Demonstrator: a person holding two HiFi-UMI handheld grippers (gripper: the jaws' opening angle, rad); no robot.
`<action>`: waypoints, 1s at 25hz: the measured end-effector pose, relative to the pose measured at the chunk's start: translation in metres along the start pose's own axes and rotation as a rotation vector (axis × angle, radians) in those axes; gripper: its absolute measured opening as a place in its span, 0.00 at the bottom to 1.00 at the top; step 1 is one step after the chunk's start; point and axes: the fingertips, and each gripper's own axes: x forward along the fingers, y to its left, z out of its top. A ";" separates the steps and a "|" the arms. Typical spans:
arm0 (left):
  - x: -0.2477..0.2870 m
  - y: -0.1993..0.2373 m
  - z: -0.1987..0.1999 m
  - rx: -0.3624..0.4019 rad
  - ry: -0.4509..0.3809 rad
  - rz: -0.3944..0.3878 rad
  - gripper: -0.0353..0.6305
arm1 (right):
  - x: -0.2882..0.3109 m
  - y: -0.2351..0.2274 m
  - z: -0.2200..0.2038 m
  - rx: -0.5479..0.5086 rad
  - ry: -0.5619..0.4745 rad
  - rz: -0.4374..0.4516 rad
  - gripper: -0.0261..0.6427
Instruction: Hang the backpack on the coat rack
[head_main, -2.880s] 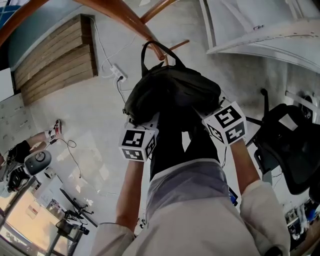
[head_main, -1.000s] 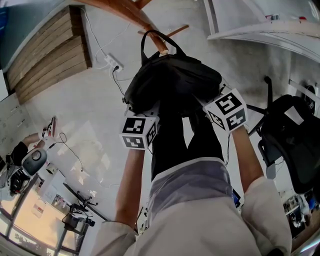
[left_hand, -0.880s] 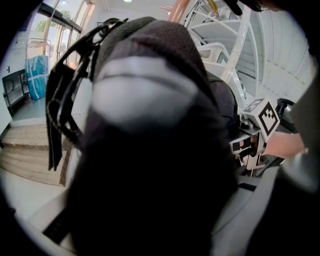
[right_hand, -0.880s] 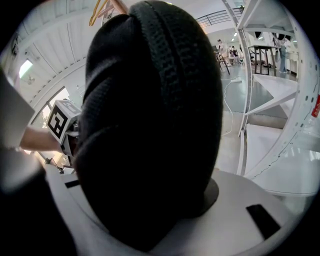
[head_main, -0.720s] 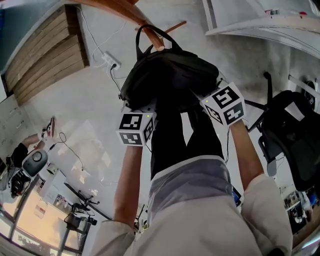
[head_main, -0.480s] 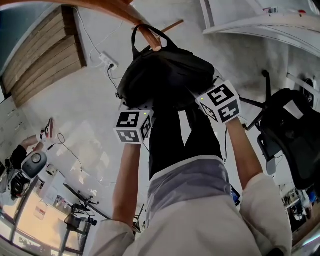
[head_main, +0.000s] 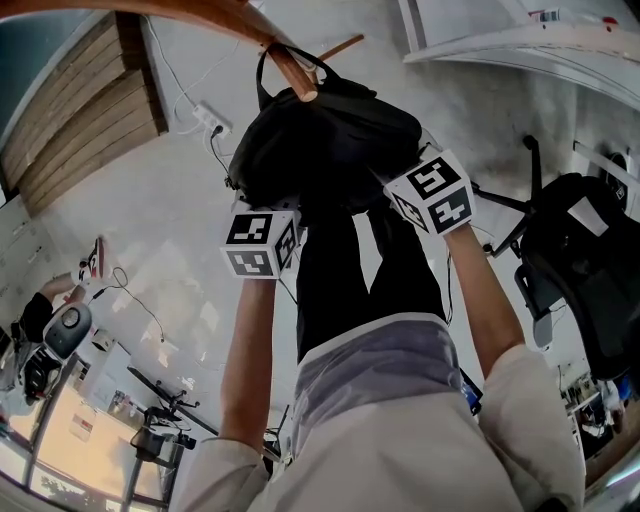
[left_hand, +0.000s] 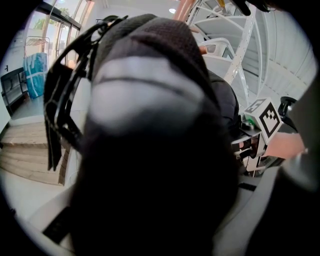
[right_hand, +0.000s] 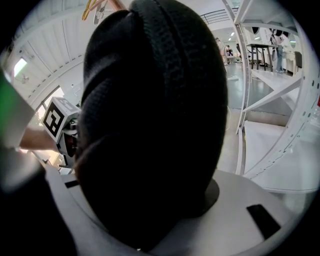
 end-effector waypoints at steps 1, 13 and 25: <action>0.002 0.001 0.000 0.001 0.001 -0.001 0.26 | 0.002 -0.001 0.000 0.001 -0.002 -0.001 0.30; 0.018 0.016 -0.002 0.001 0.027 0.011 0.27 | 0.025 -0.012 -0.001 0.040 0.009 0.005 0.31; 0.030 0.033 0.002 0.006 0.037 0.022 0.27 | 0.044 -0.019 0.004 0.064 0.017 0.007 0.31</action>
